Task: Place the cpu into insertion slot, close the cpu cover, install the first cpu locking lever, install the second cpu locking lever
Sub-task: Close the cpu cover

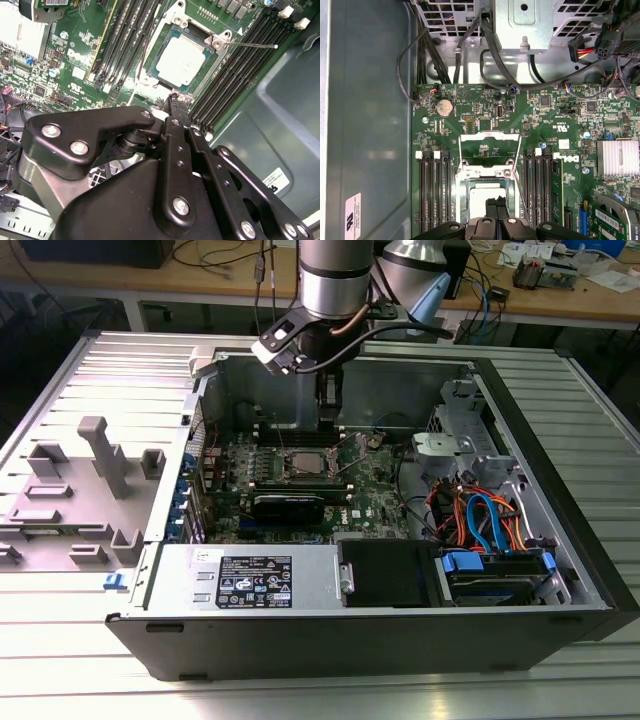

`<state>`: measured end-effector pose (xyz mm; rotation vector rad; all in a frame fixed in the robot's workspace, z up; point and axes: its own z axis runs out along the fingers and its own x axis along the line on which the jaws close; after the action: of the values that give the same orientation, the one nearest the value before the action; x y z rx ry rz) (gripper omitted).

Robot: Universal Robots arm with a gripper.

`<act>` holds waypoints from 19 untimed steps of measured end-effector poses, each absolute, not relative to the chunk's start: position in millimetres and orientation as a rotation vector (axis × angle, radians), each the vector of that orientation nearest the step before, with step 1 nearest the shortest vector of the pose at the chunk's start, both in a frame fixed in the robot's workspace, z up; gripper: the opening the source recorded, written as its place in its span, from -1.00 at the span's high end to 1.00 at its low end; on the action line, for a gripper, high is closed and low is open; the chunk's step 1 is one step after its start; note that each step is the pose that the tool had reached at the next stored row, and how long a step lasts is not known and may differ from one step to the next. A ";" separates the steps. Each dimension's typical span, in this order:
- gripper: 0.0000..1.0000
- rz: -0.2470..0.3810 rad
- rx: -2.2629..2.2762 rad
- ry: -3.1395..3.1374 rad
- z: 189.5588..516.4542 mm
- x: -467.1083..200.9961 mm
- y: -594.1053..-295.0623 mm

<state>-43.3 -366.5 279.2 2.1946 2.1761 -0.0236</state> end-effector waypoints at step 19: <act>0.79 -0.024 2.195 2.176 279.2 -36.6 -366.5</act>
<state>-36.6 -366.5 279.2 2.1946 2.1761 -0.0236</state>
